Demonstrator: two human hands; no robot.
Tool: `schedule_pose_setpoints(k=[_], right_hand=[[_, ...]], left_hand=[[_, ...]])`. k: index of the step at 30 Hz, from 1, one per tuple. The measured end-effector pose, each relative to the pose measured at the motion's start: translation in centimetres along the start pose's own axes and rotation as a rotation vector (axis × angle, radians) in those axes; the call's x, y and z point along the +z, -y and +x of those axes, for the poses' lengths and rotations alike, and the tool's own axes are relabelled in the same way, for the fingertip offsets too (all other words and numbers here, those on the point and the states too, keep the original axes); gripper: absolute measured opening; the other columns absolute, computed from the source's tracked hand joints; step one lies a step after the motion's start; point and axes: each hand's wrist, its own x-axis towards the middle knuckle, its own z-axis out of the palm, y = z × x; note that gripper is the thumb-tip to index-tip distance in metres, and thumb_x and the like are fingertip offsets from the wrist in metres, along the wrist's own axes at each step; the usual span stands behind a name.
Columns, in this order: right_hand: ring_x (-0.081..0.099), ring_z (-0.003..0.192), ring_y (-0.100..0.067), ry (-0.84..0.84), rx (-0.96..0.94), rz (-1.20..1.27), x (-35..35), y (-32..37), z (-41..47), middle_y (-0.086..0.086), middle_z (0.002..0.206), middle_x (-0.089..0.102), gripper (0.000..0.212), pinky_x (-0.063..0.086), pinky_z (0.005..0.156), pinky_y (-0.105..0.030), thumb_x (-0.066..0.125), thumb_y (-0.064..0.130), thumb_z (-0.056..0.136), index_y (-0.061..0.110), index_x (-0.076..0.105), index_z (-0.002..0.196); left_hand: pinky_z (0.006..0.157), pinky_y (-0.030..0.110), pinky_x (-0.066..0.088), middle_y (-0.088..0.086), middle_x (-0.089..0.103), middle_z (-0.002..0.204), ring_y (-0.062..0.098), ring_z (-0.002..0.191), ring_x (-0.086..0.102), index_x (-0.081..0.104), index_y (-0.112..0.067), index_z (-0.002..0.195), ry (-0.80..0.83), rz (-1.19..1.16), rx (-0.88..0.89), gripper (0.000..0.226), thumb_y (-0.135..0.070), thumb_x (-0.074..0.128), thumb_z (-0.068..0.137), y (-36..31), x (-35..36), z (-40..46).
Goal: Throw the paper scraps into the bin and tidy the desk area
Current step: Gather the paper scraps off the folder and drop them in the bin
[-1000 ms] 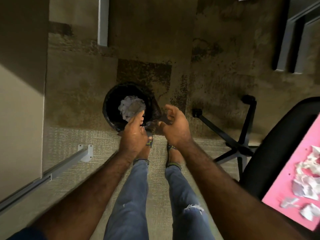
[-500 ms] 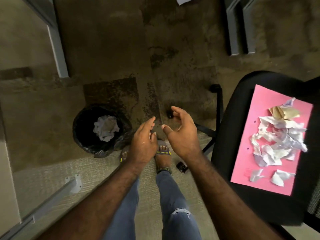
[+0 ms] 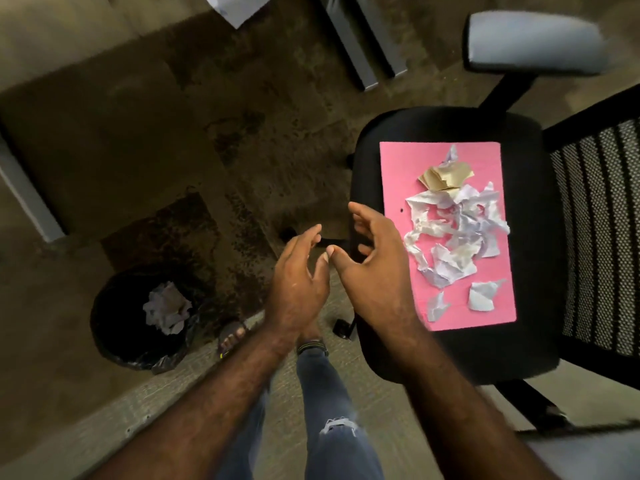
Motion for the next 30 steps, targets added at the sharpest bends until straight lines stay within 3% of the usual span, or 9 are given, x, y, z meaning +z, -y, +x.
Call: schedule_pose_setpoints(k=[2,6,11,17,20,24,30], right_hand=[[0.051,0.127,0.006,-0.031,-0.001,-0.008,-2.0,-0.2,0.0,0.019,0.135,0.054,0.069,0.046,0.102,-0.013,0.081,0.014,0.085,0.033,0.053,0.144],[0.048,0.132,0.003,-0.112,-0.006,-0.056,-5.5,-0.9,-0.3,0.021,0.139,0.052,0.071,0.046,0.11,-0.023,0.084,0.017,0.083,0.037,0.052,0.143],[0.046,0.132,0.003,-0.175,0.037,-0.11,-9.6,-3.1,-0.4,0.023,0.138,0.05,0.07,0.041,0.107,-0.015,0.085,0.024,0.084,0.041,0.05,0.142],[0.048,0.133,-0.005,-0.288,0.023,-0.151,-13.5,-5.9,0.6,0.014,0.139,0.053,0.071,0.045,0.111,-0.028,0.088,0.027,0.08,0.032,0.054,0.142],[0.047,0.133,-0.011,-0.311,0.033,-0.221,-15.3,-7.2,1.7,0.008,0.142,0.049,0.077,0.048,0.109,-0.038,0.09,0.03,0.076,0.033,0.052,0.144],[0.036,0.141,-0.018,-0.254,0.105,-0.306,-17.0,-8.3,3.5,0.002,0.154,0.036,0.093,0.045,0.111,-0.043,0.092,0.042,0.071,0.035,0.044,0.15],[0.013,0.157,-0.024,0.01,0.176,-0.385,-19.3,-8.8,5.6,0.004,0.171,0.006,0.118,0.034,0.119,-0.058,0.096,0.045,0.065,0.047,0.024,0.158]], left_hand=[[0.105,0.043,0.056,0.0,0.064,0.136,0.012,0.128,0.062,0.059,-0.016,0.144,0.027,0.019,0.032,0.043,-0.017,0.065,0.101,-1.1,1.0,0.2],[0.104,0.041,0.056,-0.003,0.064,0.134,0.01,0.125,0.062,0.061,-0.015,0.141,0.053,0.05,0.097,0.043,-0.012,0.068,0.099,-3.2,3.4,0.6],[0.106,0.04,0.054,-0.001,0.063,0.136,0.014,0.127,0.061,0.062,-0.013,0.141,0.129,0.085,0.228,0.043,-0.012,0.07,0.098,-5.3,6.7,0.6],[0.113,0.036,0.047,0.006,0.063,0.139,0.02,0.131,0.056,0.061,-0.008,0.139,0.214,0.179,0.379,0.045,-0.013,0.072,0.095,-7.1,10.0,-0.4],[0.117,0.042,0.044,0.009,0.059,0.144,0.023,0.137,0.052,0.06,-0.006,0.141,0.266,0.226,0.456,0.05,-0.014,0.073,0.093,-7.5,11.3,-1.0],[0.121,0.05,0.035,0.009,0.046,0.158,0.028,0.15,0.04,0.052,-0.015,0.151,0.383,0.344,0.486,0.068,-0.034,0.076,0.09,-7.7,12.5,-1.2],[0.13,0.059,0.012,0.013,0.016,0.174,0.032,0.163,0.01,0.03,-0.023,0.162,0.504,0.523,0.551,0.103,-0.065,0.077,0.081,-7.1,12.9,-1.5]])
